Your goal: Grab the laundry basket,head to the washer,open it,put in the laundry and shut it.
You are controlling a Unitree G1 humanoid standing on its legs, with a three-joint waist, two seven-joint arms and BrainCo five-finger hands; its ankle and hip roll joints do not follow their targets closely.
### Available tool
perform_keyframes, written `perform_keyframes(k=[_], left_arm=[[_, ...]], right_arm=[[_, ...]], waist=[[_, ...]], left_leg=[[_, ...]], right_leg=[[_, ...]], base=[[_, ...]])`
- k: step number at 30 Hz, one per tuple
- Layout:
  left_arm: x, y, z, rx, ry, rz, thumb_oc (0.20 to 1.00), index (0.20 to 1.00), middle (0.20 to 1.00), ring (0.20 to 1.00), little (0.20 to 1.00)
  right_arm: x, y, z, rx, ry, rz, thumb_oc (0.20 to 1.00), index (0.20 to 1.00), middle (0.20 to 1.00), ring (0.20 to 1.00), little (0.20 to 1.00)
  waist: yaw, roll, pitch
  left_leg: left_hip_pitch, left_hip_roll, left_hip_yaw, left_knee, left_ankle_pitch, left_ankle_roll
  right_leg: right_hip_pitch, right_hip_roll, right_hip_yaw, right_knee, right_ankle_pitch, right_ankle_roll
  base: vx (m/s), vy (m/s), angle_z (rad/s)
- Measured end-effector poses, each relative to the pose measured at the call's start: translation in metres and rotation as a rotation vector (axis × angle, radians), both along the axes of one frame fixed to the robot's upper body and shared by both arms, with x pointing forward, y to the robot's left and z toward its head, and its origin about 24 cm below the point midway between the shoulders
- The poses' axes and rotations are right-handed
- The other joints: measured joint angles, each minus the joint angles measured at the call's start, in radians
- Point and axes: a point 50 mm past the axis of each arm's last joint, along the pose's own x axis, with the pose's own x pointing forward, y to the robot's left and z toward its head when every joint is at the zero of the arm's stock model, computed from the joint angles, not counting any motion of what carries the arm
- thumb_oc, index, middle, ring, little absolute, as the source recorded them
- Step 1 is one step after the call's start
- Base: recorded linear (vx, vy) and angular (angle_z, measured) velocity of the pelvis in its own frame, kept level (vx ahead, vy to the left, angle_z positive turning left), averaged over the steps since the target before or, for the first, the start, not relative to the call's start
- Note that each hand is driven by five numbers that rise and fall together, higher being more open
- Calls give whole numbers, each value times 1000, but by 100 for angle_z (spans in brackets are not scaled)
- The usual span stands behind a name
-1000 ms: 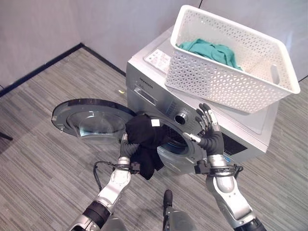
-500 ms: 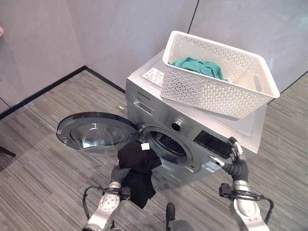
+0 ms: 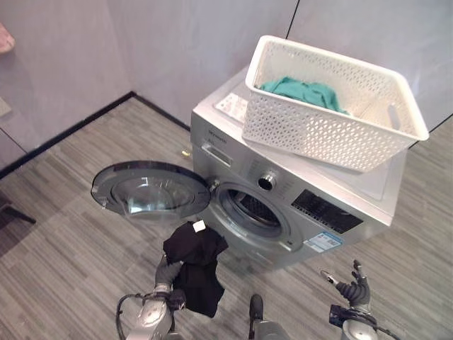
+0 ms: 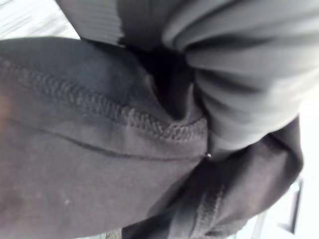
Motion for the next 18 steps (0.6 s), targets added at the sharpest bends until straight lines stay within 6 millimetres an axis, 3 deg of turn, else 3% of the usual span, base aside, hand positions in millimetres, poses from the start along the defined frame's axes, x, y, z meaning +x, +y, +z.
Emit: perform_keyframes(k=[4,10,14,18], left_arm=[[16,-13,4,-52,-18,-6,200,200,200,200,200],[49,-26,18,-148,-55,26,200,200,200,200,200],[67,-33,29,-188,-90,56,200,200,200,200,200],[84,-39,45,-225,-150,73,200,200,200,200,200]], right_arm=[[8,18,-5,118,-14,-6,1000,1000,1000,1000,1000],[13,36,-35,330,65,-158,1000,1000,1000,1000,1000],[2,34,-48,319,142,-194,1000,1000,1000,1000,1000],[6,39,-50,318,159,-183,1000,1000,1000,1000,1000]], waist=[[-8,0,47],[-7,-3,126],[-10,3,159],[-12,2,198]], left_leg=[[-22,0,3,3,4,-5],[-75,-5,31,3,10,-3],[-107,-4,31,4,10,-3],[-142,-5,32,13,10,-3]], right_leg=[[-25,1,4,1,3,-1],[-98,1,33,8,22,-6],[-131,3,32,9,24,-6],[-162,1,34,9,27,-6]], base=[[-77,-10,-3],[-63,-27,-12],[-40,-25,-1],[-56,-26,-1]])
